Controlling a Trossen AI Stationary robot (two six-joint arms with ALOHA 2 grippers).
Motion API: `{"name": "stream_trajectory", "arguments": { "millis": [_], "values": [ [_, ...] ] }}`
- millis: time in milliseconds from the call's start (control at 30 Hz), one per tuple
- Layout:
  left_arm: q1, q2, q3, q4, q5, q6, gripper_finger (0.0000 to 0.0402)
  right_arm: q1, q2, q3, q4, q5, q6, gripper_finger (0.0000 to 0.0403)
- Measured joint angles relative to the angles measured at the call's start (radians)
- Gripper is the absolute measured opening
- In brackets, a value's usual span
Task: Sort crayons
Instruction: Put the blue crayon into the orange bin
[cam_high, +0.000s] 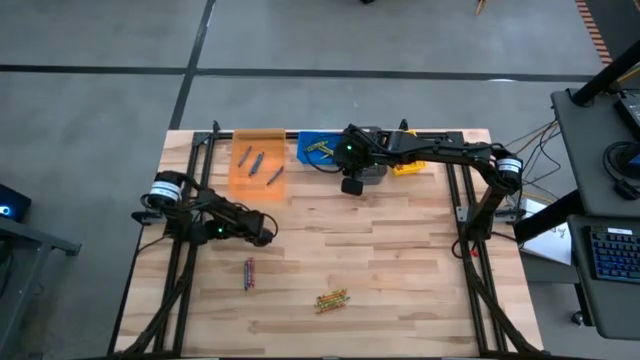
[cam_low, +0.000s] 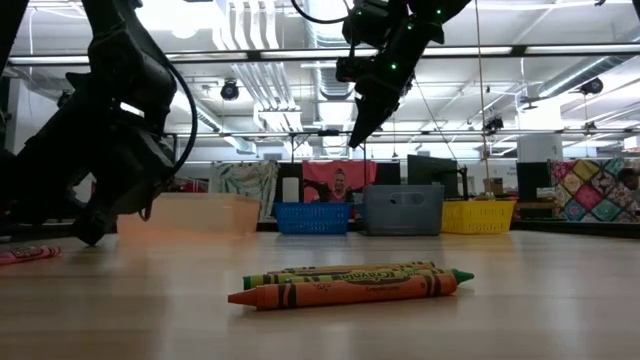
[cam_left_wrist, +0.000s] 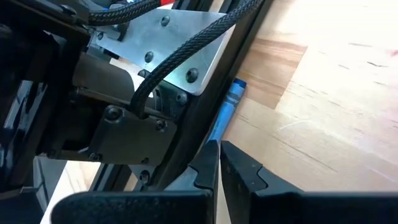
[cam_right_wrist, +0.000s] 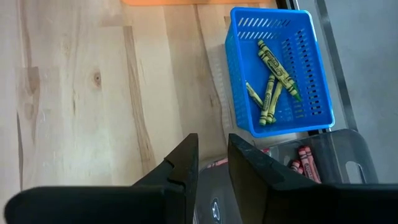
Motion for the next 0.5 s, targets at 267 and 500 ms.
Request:
{"name": "stream_trajectory", "arguments": {
  "millis": [267, 500],
  "values": [
    [0.0, -0.015, 0.015, -0.016, 0.072, 0.008, 0.0, 0.0, 0.0, 0.0, -0.005, 0.0, 0.0, 0.0074],
    [-0.001, -0.011, 0.092, -0.042, 0.091, 0.003, 0.0, 0.0, 0.0, 0.0, -0.005, 0.0, 0.0, 0.0071]
  ]
}}
